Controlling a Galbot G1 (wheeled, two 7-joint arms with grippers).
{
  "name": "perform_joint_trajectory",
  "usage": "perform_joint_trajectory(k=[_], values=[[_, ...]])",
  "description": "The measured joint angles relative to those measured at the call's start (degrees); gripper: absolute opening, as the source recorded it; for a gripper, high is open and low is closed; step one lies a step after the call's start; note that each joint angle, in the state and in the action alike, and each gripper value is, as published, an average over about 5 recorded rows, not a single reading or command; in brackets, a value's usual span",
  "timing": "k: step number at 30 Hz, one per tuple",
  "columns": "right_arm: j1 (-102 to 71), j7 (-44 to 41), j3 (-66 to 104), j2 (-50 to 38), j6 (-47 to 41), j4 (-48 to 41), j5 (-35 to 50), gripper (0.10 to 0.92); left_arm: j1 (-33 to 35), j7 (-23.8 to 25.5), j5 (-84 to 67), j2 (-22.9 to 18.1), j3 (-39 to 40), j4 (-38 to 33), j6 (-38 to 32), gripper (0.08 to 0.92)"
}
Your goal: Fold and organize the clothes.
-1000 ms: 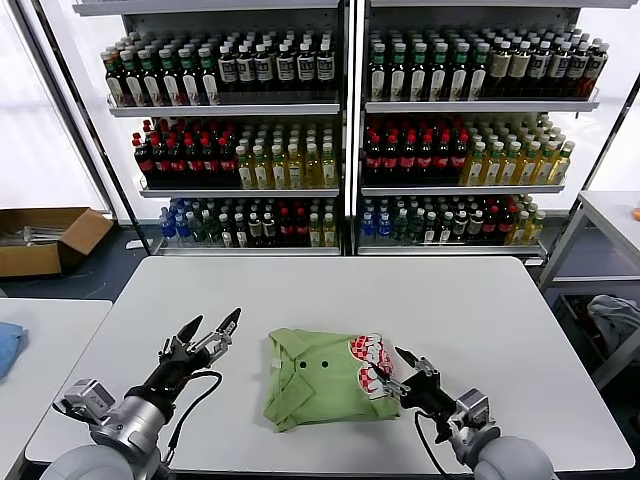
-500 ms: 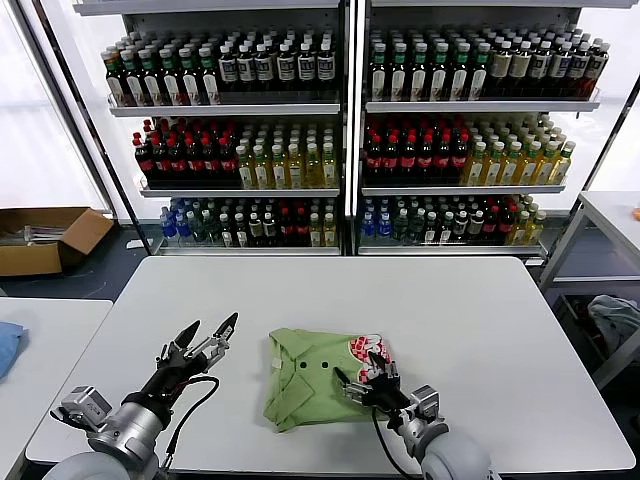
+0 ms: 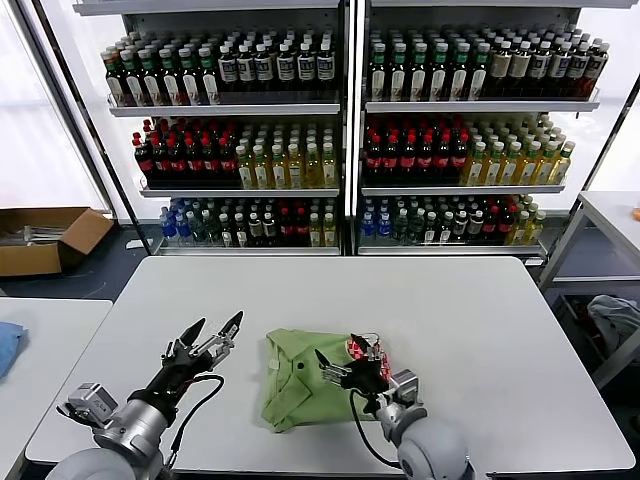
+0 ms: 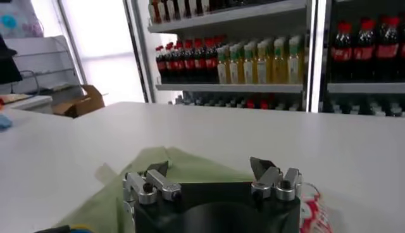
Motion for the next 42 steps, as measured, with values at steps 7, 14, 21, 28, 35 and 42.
perform_joint_trajectory(k=[7,14,21,28,35,42], values=[[2.90,-0.26,-4.01,3.06,-1.42,-5.12,-3.06,0.823,0.66,0.42,0.17,-0.12,-0.53,0.22,-0.06,0.823],[3.99,-0.39,-5.71,3.81,-2.31,-8.06,-4.68,0.823,1.22,1.08,0.27,-0.36,-1.89,0.87,-0.29,0.823],[3.28,0.09,-3.50,2.89,-0.31,-3.77,-4.39,0.823,0.79,2.24,1.78,0.06,-3.44,2.06,-0.98,0.823],[-0.38,-0.88,4.89,0.49,3.76,3.88,-3.88,0.823,1.10,4.64,5.11,0.54,-5.82,3.99,-2.40,0.823],[-7.18,-3.08,17.41,0.01,7.87,8.26,-2.46,0.823,0.90,8.94,11.94,-0.23,-8.64,6.45,-5.17,0.823],[-15.53,-5.92,29.14,0.82,12.91,10.86,-1.86,0.823,2.06,13.96,21.08,-1.45,-11.58,8.62,-10.06,0.823]])
